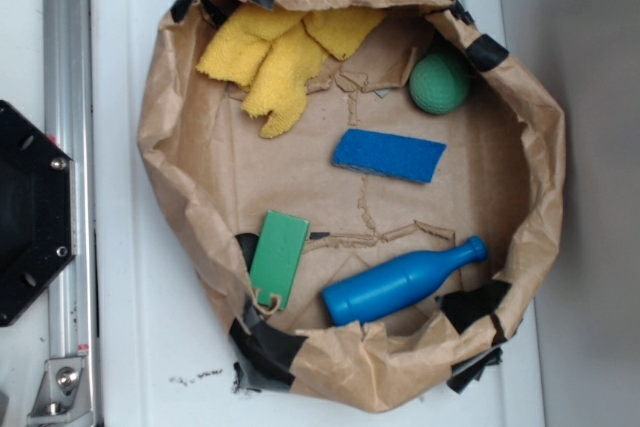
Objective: Grab the green block.
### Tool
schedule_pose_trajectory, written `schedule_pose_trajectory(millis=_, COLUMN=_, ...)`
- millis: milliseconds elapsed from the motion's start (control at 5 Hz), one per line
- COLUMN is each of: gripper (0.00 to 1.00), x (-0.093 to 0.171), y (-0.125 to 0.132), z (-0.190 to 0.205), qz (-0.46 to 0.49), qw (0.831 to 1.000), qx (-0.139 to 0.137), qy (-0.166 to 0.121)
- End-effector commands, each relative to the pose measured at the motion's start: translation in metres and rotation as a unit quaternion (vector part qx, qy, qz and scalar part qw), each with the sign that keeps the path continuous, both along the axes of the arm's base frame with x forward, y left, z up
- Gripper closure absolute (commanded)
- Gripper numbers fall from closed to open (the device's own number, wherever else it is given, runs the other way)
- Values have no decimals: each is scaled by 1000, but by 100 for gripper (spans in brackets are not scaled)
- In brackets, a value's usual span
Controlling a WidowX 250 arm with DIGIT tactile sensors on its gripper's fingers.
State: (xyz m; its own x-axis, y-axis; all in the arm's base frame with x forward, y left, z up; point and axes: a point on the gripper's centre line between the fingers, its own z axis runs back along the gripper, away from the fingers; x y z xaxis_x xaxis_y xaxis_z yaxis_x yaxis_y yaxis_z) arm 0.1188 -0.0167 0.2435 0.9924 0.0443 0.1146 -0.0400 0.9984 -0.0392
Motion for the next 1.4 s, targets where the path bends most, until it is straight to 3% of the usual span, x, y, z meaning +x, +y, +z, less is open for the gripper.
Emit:
schedule_pose_trajectory(millis=0, gripper=0, x=0, y=0, z=0, qz=0, qw=1000, qx=0, qy=0)
schedule_pose_trajectory(millis=200, gripper=0, x=50, y=10, z=3, qz=83, qw=994, qx=-64, qy=-11)
schedule_pose_trajectory(millis=400, gripper=0, x=96, y=19, z=-32, qz=209, qw=970, qx=-127, qy=-2)
schedule_pose_trajectory(millis=600, gripper=0, x=112, y=21, z=-74, qz=337, qw=926, qx=-166, qy=47)
schedule_pose_trajectory(millis=800, gripper=0, x=129, y=12, z=-126, qz=415, qw=888, qx=-162, qy=110)
schedule_pose_trajectory(millis=1000, gripper=0, x=124, y=-4, z=-177, qz=410, qw=891, qx=-142, qy=136)
schedule_pose_trajectory(millis=1200, gripper=0, x=122, y=-10, z=-218, qz=397, qw=908, qx=-115, qy=70)
